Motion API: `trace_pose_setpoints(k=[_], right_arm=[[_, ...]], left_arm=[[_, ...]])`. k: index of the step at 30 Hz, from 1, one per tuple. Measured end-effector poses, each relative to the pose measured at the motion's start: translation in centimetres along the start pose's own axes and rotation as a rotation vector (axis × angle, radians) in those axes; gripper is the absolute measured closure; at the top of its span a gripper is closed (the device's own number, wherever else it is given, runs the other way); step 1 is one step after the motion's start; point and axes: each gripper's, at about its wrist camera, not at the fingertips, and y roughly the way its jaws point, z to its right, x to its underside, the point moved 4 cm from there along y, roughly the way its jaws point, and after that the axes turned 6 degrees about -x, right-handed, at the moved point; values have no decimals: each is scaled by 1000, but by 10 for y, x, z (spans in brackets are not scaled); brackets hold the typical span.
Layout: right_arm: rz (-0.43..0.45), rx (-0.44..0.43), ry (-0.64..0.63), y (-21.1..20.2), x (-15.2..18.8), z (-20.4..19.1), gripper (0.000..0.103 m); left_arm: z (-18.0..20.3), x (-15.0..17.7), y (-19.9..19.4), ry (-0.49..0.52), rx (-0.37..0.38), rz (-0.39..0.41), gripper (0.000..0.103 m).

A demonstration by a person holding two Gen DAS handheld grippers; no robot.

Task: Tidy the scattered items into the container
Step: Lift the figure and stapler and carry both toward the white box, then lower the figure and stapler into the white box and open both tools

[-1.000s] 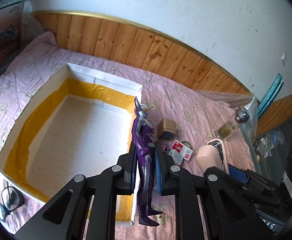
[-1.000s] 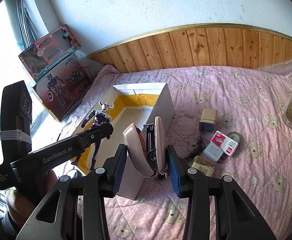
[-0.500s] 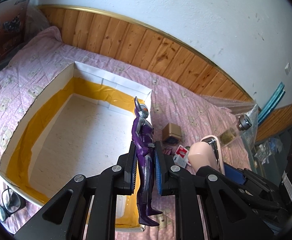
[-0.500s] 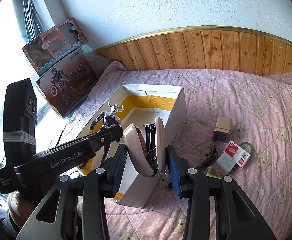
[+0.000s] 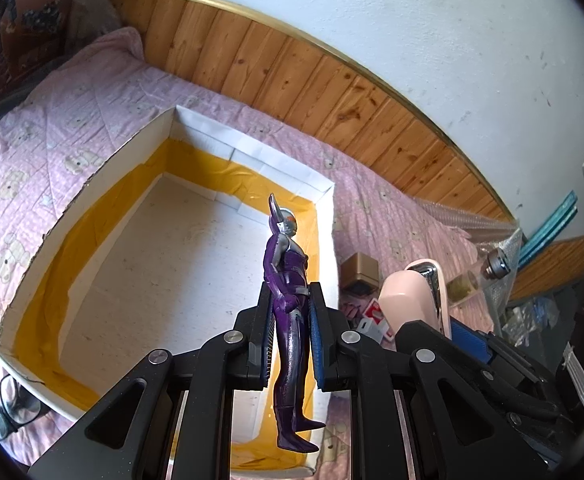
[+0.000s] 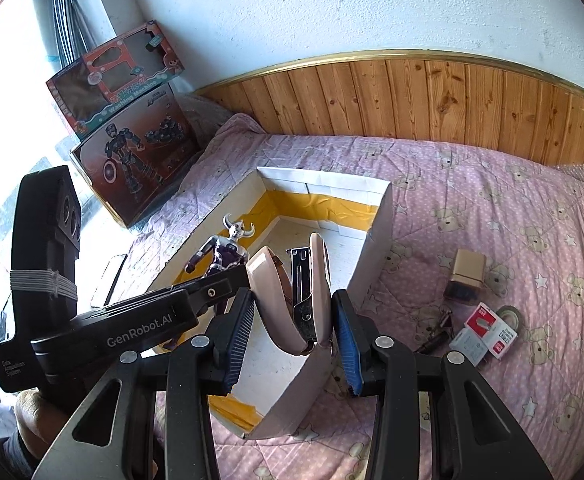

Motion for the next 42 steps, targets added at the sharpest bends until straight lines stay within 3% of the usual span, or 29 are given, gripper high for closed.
trace_pose_setpoints(k=[29,42], right_arm=[[-100,3,-108,58,-38,-3,61],[-154,10,-170,86,-59,-6,61]], left_arm=[[-46,-34,26,-147,12,-77,87],[-70,-44,57,-249,2,-179,87]])
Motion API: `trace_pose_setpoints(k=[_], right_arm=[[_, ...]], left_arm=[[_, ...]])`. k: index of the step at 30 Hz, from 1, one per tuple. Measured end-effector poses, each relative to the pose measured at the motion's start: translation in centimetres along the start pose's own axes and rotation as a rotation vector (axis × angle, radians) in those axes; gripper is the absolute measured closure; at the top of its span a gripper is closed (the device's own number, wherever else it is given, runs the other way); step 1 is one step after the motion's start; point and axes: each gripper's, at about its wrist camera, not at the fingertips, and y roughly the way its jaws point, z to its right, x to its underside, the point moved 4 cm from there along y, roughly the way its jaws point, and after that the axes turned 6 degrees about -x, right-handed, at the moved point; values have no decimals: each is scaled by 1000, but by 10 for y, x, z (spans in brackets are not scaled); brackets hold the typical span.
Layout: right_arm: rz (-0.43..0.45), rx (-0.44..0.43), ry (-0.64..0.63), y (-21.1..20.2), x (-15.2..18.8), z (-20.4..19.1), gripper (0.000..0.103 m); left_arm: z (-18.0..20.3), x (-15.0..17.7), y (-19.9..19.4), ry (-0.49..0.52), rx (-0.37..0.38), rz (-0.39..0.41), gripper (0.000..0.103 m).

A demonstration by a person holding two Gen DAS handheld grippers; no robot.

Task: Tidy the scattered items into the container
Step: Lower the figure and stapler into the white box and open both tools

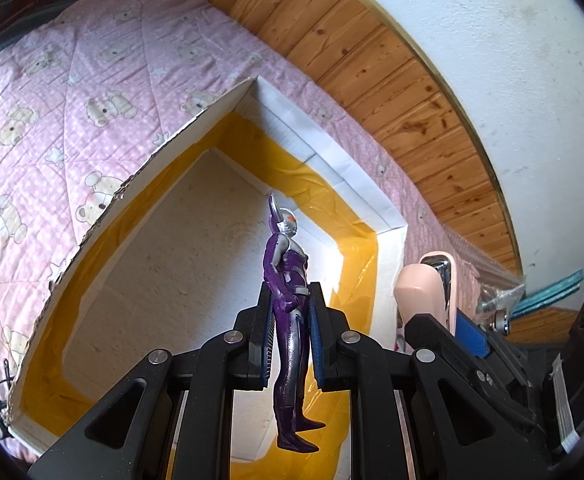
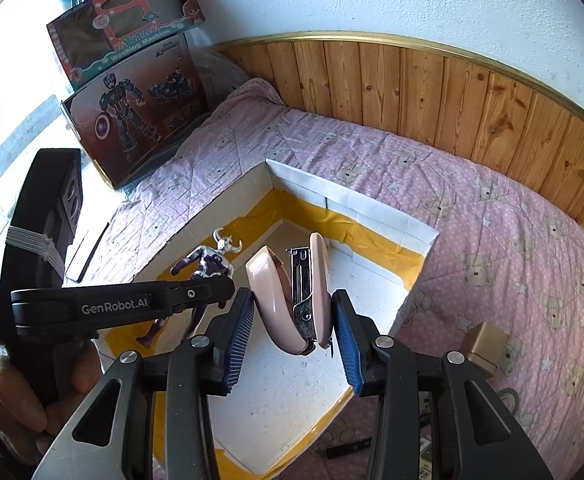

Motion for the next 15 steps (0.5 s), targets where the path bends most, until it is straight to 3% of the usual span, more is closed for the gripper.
trace_pose_setpoints(k=[15], right_arm=[[-134,30,-60,50,-16,13,61]], left_arm=[[2,-26,32,-36,-52,-79,87]])
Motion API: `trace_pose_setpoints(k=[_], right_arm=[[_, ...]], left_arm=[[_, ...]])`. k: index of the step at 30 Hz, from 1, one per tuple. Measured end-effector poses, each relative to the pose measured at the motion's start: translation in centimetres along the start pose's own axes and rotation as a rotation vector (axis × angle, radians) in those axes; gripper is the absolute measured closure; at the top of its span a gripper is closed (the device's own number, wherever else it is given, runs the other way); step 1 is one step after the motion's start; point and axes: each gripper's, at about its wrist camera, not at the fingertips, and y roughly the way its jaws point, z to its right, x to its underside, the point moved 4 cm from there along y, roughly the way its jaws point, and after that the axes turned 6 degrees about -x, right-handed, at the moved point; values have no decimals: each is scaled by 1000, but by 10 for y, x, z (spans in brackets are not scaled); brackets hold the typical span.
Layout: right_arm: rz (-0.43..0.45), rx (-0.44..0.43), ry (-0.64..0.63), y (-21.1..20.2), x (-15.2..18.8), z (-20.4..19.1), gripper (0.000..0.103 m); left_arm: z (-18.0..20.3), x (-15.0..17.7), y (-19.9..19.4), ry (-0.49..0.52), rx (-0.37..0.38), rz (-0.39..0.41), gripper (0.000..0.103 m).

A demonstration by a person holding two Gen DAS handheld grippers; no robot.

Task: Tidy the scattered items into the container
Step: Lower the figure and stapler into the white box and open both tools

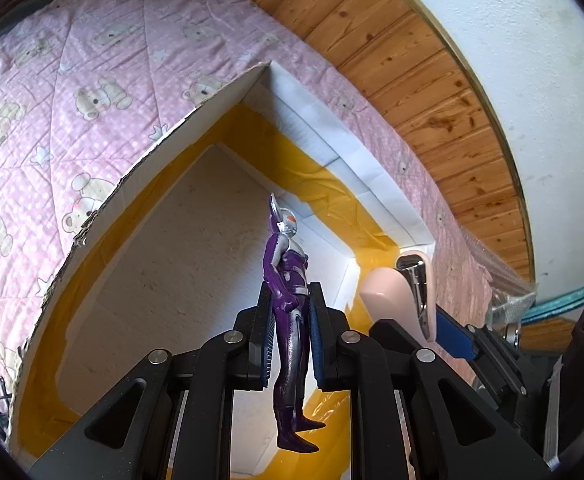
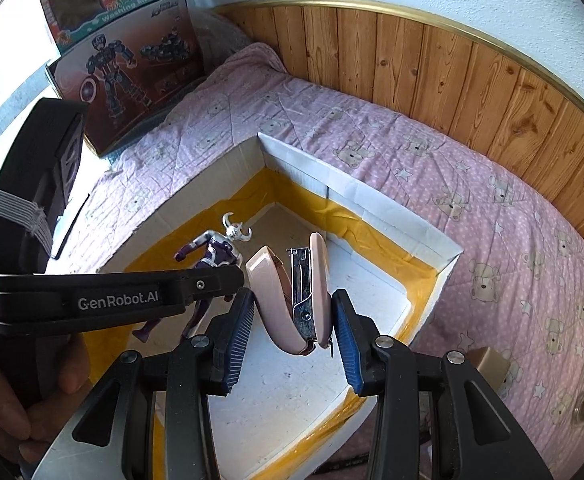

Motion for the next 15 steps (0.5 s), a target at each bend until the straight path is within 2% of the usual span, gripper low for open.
trace_pose_setpoints(k=[8,15], right_arm=[[-112,29,-47,35,-9,10,61],[-224,81,-89,63,-13,19,61]], left_arm=[[-10,-11,23,-26,-53,-36,87],[-5,-19,45,29,-103,-55,86]])
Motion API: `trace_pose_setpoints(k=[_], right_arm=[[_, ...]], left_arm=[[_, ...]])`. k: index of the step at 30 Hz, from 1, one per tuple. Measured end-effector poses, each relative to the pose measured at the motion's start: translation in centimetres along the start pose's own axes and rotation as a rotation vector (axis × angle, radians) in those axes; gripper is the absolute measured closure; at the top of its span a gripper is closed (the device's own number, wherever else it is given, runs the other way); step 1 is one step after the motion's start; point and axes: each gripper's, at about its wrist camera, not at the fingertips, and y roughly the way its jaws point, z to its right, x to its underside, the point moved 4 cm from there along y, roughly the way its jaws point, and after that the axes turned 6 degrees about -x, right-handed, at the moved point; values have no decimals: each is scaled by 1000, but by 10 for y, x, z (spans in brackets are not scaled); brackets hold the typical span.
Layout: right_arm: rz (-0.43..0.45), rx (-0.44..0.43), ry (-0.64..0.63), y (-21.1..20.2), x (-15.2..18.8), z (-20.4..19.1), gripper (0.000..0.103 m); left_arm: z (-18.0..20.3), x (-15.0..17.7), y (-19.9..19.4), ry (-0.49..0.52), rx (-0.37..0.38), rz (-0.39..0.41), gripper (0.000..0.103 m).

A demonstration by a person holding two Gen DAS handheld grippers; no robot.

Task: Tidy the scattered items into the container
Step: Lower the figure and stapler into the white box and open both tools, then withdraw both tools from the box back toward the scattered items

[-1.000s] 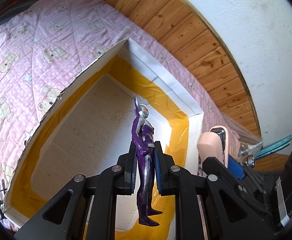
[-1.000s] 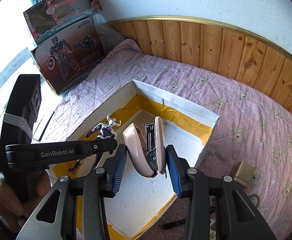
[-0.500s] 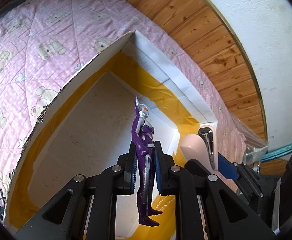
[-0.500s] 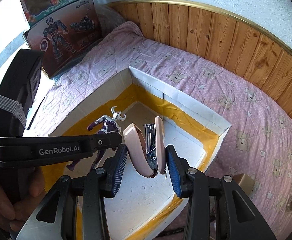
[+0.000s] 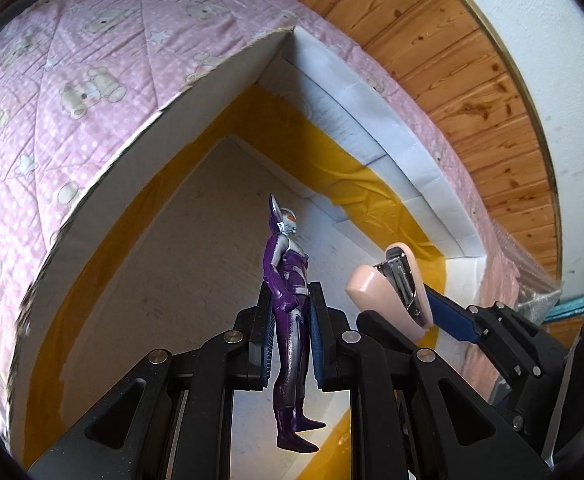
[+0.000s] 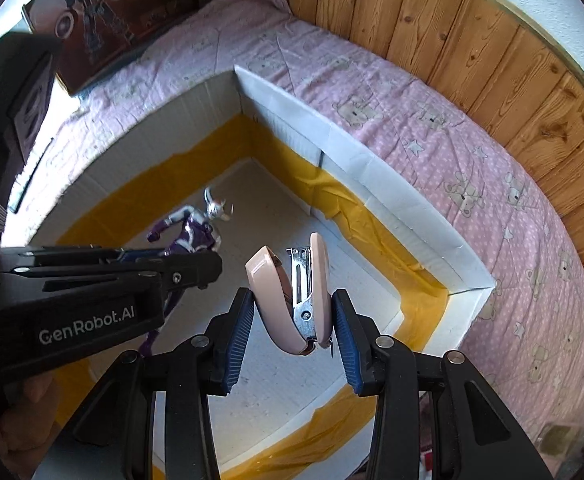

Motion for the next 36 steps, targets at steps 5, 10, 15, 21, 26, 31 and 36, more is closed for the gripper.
trace_pose_setpoints(k=[5,10,15,21,26,31,36], right_arm=[[-42,39,29,13,-2,12,60],[-4,65,65,8,-1,15,51],[33,63,107,-7,8,10,49],[62,11,118,-27,40,-5,49],[68,-31,117,-36,66,-20,49],[107,-54,124,-50,79,-33,49],[152,-76,139,-64,95,-46,49]], left_arm=[[0,-8,9,17,-38,17,86],[-3,-9,6,3,-48,40,68],[-4,-7,-8,-1,-25,60,67],[-4,20,-40,22,39,92,65],[-1,46,-64,79,18,159,65],[-1,66,-87,151,-27,258,65],[-1,90,-101,197,-43,312,64]])
